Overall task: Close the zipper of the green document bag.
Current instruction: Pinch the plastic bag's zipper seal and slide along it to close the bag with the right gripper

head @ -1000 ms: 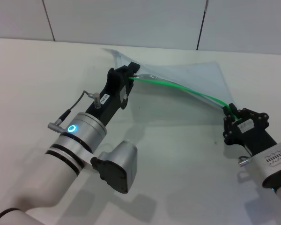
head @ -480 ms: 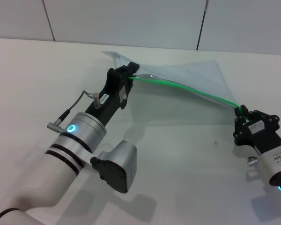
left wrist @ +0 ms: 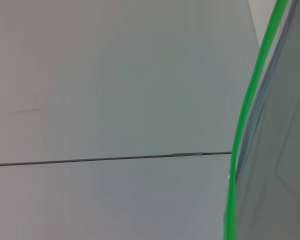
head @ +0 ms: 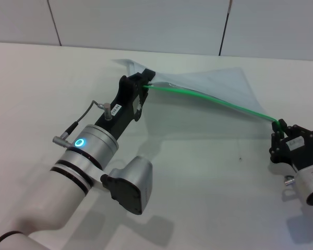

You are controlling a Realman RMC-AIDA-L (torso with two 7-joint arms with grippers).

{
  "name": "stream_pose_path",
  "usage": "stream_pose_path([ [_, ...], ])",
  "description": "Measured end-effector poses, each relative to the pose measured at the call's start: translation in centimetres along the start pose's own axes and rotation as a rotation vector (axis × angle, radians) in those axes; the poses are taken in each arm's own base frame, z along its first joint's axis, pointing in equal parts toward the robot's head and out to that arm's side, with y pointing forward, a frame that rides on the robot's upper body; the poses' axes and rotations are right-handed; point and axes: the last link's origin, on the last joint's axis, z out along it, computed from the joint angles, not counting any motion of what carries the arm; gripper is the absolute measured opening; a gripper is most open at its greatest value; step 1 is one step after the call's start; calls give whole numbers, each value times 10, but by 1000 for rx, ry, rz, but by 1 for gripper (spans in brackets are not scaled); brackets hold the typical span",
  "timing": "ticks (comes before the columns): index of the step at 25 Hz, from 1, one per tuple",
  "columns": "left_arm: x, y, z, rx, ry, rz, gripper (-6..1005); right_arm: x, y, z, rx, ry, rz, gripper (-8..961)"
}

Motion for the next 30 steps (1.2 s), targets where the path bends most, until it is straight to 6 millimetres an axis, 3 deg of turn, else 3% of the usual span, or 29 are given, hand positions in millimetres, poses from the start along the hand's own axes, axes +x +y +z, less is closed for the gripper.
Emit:
stream_pose_path([
  [30, 0, -2, -1, 21, 15, -11, 147, 0, -3, -3, 26, -13, -2, 86],
])
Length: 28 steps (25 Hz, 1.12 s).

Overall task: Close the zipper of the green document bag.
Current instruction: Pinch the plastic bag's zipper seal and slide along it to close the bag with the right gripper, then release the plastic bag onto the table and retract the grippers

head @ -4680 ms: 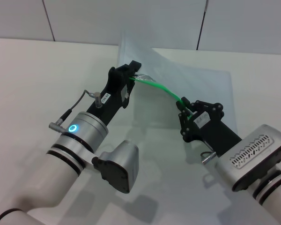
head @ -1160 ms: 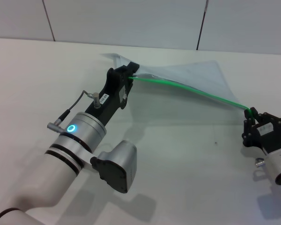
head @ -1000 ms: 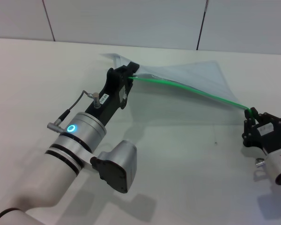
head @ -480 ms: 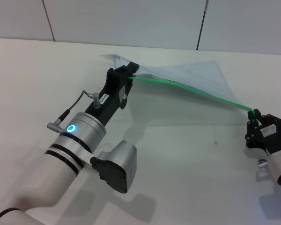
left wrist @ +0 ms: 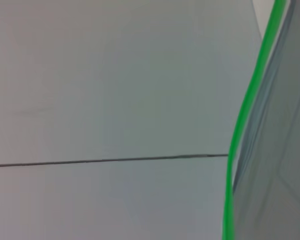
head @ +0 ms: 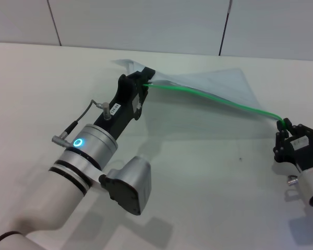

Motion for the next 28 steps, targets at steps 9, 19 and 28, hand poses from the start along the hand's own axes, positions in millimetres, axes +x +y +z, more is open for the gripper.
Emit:
stream_pose_path([
  [9, 7, -6, -2, 43, 48, -86, 150, -3, -3, -2, 42, -21, 25, 88],
  [19, -3, -11, -9, 119, 110, -41, 345, -11, 0, 1, 95, -25, -2, 623],
  [28, -2, -15, -11, 154, 121, -70, 628, -16, 0, 1, 119, -41, 19, 827],
])
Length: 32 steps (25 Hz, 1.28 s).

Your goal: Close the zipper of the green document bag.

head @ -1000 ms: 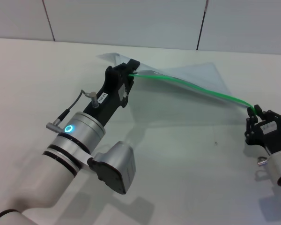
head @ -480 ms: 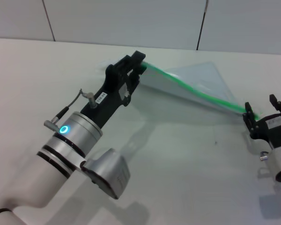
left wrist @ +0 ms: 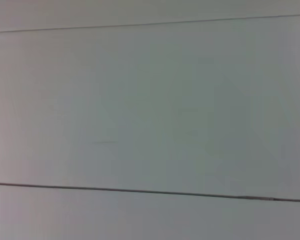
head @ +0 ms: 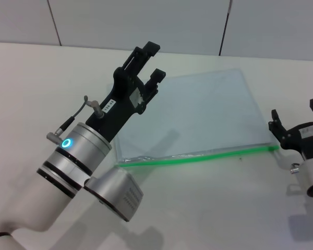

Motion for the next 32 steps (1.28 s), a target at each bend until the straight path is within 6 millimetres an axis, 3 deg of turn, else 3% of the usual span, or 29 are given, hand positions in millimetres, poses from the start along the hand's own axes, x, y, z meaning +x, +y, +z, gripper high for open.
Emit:
stream_pose_path([
  [7, -10, -5, 1, 36, -59, -87, 790, -12, 4, 9, 24, -15, 69, 878],
  [18, -38, -17, 2, 164, -239, -371, 762, -26, 10, 21, 31, -23, 145, 874],
  [21, -45, -17, 1, 185, -279, -449, 675, -28, 11, 23, 25, -26, 183, 872],
  [32, -79, -25, -1, 354, -447, -785, 631, -36, 12, 36, 4, -32, 322, 868],
])
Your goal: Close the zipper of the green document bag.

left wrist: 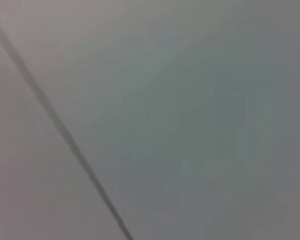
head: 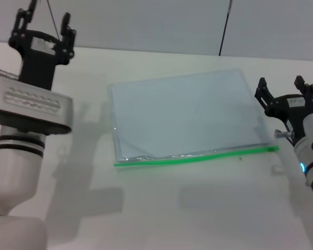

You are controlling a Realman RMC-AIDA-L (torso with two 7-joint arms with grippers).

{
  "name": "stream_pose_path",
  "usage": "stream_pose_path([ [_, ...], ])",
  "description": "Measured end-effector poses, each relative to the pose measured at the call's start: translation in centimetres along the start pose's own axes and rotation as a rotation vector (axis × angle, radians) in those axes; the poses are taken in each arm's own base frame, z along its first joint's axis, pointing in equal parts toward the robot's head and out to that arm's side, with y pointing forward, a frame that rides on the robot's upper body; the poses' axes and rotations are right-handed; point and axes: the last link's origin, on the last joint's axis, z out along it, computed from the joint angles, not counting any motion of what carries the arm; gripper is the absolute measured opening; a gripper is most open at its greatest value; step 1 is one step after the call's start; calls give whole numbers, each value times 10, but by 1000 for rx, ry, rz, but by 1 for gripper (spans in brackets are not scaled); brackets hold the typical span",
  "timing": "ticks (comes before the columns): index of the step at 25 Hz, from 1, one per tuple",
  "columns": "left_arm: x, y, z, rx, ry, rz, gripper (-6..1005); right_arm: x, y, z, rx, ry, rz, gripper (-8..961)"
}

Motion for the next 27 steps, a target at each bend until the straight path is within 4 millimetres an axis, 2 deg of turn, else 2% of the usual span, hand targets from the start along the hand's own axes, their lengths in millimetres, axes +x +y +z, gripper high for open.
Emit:
stream_pose_path([
  [6, -7, -10, 2, 56, -33, -189, 631, -1, -5, 7, 34, 18, 63, 866],
  [18, -24, -11, 1, 57, -116, -469, 632, -3, -7, 15, 52, 32, 101, 865],
  [27, -27, -4, -3, -10, -131, -515, 632, -3, -11, 17, 66, 33, 94, 865],
])
